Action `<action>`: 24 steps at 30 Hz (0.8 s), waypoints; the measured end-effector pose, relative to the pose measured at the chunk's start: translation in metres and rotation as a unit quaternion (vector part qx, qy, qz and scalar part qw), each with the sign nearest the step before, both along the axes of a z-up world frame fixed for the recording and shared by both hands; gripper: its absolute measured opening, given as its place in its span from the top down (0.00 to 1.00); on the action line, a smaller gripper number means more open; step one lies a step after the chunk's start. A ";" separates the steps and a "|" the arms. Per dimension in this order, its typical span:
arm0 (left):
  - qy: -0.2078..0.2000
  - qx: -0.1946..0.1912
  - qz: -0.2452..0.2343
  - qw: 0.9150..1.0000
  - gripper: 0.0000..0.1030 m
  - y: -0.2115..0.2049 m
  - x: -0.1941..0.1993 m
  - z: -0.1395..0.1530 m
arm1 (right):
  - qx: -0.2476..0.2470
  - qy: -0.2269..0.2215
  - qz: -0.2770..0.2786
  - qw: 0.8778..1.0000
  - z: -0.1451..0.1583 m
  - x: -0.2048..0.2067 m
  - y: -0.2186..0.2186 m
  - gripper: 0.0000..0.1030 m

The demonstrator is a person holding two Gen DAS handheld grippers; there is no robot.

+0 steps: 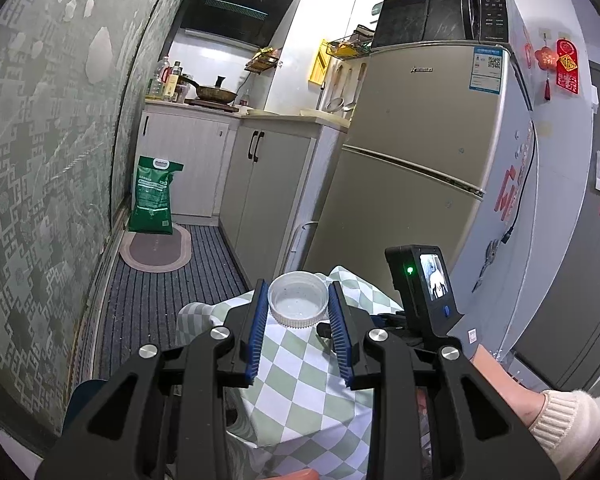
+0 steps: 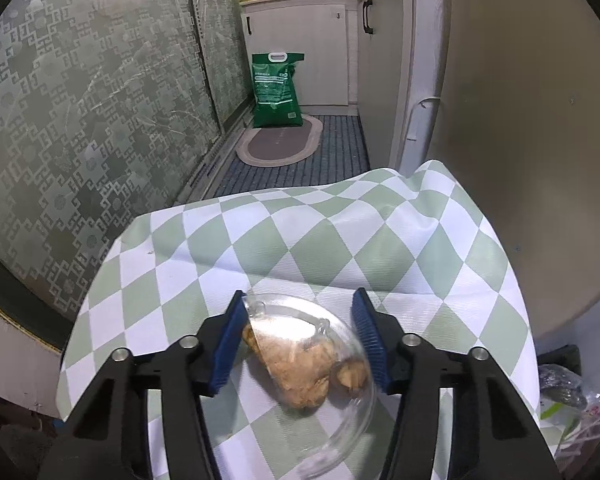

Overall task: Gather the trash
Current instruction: 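Grasp the rim of the clear plastic container with the right gripper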

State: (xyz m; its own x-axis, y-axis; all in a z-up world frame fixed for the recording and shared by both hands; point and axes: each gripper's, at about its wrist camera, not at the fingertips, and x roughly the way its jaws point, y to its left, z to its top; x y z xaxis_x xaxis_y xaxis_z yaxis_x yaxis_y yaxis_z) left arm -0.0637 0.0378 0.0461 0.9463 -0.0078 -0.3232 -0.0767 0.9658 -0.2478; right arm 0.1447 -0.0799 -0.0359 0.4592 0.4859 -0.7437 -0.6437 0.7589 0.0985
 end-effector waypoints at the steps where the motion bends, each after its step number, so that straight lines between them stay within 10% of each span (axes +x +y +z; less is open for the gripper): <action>1: 0.001 0.001 0.000 1.000 0.68 -0.001 0.000 0.000 | 0.002 0.001 0.002 1.000 0.000 0.000 0.000 0.51; 24: -0.005 -0.004 -0.004 1.000 0.68 0.003 0.001 0.003 | 0.049 0.004 0.022 0.999 0.020 -0.006 -0.009 0.74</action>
